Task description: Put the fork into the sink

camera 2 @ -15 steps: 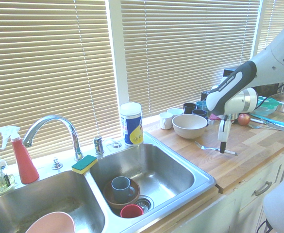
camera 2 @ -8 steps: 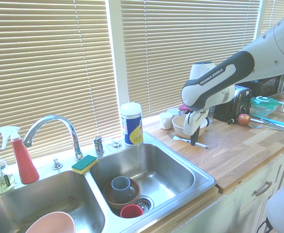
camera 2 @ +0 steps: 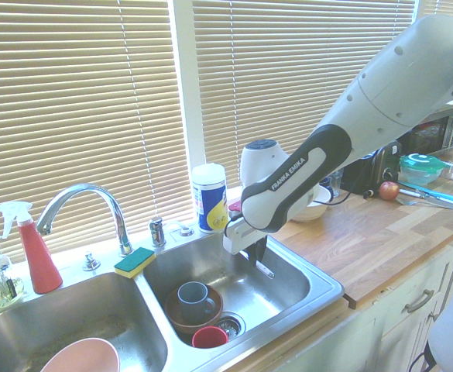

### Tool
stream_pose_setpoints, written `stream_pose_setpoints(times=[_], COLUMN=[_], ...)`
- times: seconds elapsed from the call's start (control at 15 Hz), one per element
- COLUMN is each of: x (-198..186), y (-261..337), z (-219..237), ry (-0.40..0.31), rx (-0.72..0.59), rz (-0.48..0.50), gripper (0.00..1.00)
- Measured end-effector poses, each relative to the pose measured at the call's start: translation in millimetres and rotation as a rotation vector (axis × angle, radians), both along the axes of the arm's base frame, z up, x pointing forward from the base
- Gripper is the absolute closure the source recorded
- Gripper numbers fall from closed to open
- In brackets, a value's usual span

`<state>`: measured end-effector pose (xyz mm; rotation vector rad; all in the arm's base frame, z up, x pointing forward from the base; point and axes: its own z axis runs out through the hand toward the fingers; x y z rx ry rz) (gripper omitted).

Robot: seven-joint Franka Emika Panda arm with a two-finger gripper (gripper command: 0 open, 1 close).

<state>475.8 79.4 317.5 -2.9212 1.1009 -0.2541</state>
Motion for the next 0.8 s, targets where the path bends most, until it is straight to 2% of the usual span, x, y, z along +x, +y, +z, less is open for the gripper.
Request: stream_pose_setpoints(times=[0.33, 0.8], x=[11, 23], y=[12, 4], z=[-50, -109], ry=[0.033, 0.076], rx=[0.013, 0.015], rz=[-0.1, -0.143], gripper=[1.0, 1.0])
